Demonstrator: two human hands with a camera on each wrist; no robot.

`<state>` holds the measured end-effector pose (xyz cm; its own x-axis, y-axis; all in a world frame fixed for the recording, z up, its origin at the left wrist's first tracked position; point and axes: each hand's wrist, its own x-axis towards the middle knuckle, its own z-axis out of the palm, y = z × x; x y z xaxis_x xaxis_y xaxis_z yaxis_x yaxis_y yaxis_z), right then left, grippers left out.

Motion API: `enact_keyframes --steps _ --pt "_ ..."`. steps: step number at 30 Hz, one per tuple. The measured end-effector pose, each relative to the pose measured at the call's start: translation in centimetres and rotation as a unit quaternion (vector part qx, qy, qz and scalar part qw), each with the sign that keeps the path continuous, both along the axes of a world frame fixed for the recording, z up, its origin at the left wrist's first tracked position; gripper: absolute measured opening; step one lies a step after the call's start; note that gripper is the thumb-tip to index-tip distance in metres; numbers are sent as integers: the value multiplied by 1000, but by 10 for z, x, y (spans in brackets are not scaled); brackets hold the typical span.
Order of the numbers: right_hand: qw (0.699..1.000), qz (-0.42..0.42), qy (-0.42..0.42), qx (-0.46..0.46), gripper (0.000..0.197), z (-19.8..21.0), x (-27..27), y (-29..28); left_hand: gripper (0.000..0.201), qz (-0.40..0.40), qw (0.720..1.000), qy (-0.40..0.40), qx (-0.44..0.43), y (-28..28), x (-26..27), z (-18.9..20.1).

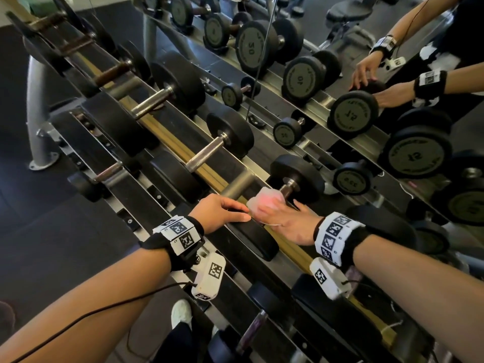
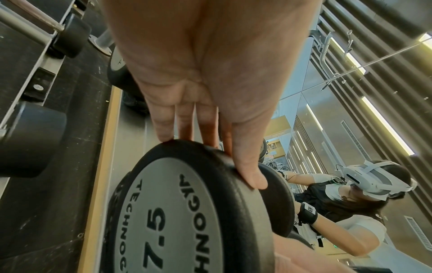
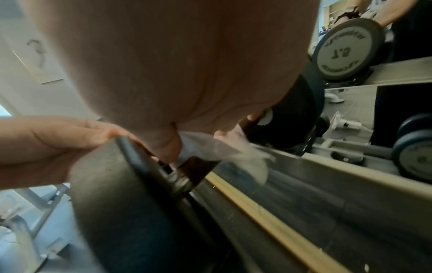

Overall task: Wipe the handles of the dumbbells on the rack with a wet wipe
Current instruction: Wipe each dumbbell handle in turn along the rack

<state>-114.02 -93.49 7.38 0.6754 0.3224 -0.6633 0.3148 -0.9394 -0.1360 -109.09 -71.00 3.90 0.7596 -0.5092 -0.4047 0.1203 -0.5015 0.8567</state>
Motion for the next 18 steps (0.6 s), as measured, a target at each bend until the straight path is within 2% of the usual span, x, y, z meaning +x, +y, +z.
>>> enact_keyframes --steps 3,6,8,11,12,14,18 --pt "996 42 -24 -71 60 5 17 -8 16 1 1000 3 1 0 0 0" --pt "995 -45 -16 -90 76 10 27 -10 13 7 1000 10 2 -1 -1 -1" --pt "995 -37 -39 -78 70 12 23 1 13 9 1000 11 2 -2 -1 -2" --pt "995 12 -79 -59 50 8 9 22 12 14 1000 9 -3 -2 -2 -4" --pt "997 9 -75 -28 46 5 3 24 12 15 1000 9 -5 -1 -2 -4" --pt "995 -60 -38 74 45 6 -8 21 12 9 1000 7 -8 -2 -3 -4" --pt "970 -206 49 120 45 15 -14 13 13 7 1000 7 -9 -2 -4 -3"
